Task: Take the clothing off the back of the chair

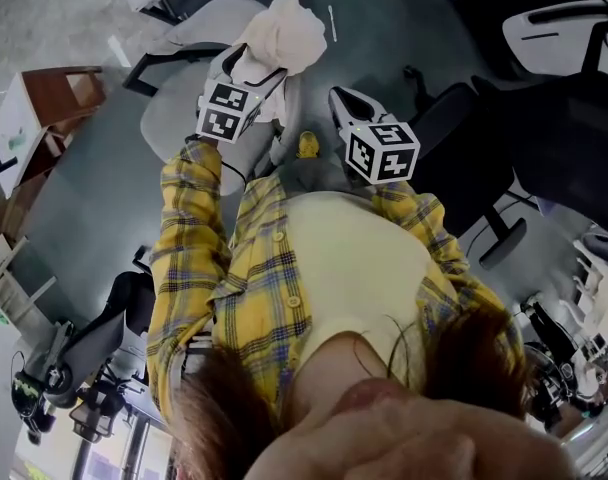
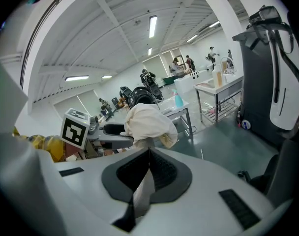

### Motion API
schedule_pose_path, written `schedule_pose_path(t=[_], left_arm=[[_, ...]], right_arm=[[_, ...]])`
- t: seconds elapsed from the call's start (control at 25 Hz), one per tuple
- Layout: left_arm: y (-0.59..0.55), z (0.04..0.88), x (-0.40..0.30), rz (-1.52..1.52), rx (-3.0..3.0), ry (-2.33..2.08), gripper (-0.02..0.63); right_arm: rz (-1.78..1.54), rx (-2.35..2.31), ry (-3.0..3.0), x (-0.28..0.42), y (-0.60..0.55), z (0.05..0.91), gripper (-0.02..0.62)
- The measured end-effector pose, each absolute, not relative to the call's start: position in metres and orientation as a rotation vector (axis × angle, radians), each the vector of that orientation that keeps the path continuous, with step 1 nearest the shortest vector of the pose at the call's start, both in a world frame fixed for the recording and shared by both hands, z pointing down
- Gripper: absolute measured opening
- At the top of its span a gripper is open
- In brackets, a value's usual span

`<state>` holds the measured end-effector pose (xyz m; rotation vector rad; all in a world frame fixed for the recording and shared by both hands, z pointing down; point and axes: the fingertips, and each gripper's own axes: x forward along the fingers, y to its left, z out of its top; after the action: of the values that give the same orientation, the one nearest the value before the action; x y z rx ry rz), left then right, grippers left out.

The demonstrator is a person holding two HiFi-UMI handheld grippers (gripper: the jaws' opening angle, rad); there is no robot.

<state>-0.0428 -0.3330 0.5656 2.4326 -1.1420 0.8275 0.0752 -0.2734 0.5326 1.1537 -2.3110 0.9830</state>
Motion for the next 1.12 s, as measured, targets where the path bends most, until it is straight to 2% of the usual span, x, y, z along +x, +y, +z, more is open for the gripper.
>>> schedule_pose_path(t=[0.24, 0.64, 0.8, 1.12], left_arm=[[-0.350, 0.569, -0.044, 0.879, 2.463, -1.093, 0.426], [-0.360, 0.581, -0.040, 0.892, 2.518, -0.862, 0.453], [-0.358, 0.580, -0.037, 0.862, 2.542, -0.848, 0.436], [-0.348, 0.576, -0.033, 0.834, 2.552, -0.860, 0.339]], right_arm=[[0.994, 1.153, -2.308, 0.080, -0.279, 0.536, 0.014], [1.000, 1.138, -2.308, 0.075, -0.282, 0.539, 0.014], [1.009, 1.138, -2.301, 0.078, -0.282, 0.542, 0.014], [1.004, 1.140, -2.305, 0.074, -0.285, 0.542, 0.014]])
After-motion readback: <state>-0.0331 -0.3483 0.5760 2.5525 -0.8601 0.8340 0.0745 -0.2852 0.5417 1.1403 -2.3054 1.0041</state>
